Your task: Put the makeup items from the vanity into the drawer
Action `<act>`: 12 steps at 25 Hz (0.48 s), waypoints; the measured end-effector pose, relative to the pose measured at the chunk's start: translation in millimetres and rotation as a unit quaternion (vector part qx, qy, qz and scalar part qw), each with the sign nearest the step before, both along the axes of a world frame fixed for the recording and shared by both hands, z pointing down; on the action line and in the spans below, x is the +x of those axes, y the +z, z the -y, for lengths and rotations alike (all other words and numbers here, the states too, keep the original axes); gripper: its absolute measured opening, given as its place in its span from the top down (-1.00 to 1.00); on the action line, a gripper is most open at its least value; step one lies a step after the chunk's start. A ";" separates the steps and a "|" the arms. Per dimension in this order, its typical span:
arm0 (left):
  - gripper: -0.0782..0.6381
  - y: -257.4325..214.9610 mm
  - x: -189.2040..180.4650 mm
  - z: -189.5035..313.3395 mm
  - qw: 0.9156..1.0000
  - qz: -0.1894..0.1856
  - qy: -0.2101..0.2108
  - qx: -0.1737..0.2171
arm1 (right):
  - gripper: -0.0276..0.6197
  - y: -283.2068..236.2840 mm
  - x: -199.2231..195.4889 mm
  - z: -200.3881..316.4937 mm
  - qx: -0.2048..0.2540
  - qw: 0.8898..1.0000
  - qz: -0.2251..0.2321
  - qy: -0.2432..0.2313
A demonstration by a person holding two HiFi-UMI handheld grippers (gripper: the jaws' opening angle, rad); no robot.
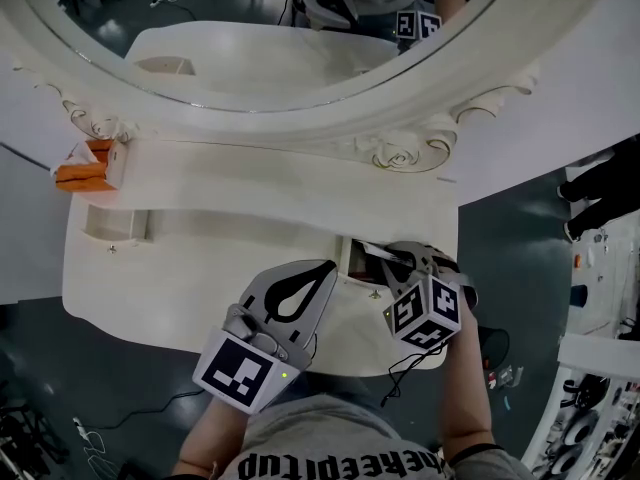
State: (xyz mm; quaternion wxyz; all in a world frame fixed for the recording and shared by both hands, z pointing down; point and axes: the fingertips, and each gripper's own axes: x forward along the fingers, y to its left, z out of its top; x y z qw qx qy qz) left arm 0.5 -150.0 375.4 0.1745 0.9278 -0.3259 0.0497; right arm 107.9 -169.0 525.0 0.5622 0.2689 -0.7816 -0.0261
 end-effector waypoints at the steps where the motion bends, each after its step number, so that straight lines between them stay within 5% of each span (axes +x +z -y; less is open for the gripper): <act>1: 0.72 0.1 -0.1 0.0 1.000 0.000 0.000 0.000 | 0.71 0.0 -0.8 -1.4 -0.009 1.000 0.008 0.005; 12: 0.72 -0.8 3.7 -3.1 1.000 -0.002 0.005 0.000 | 0.42 -13.3 0.9 -10.2 -0.035 0.997 0.059 0.027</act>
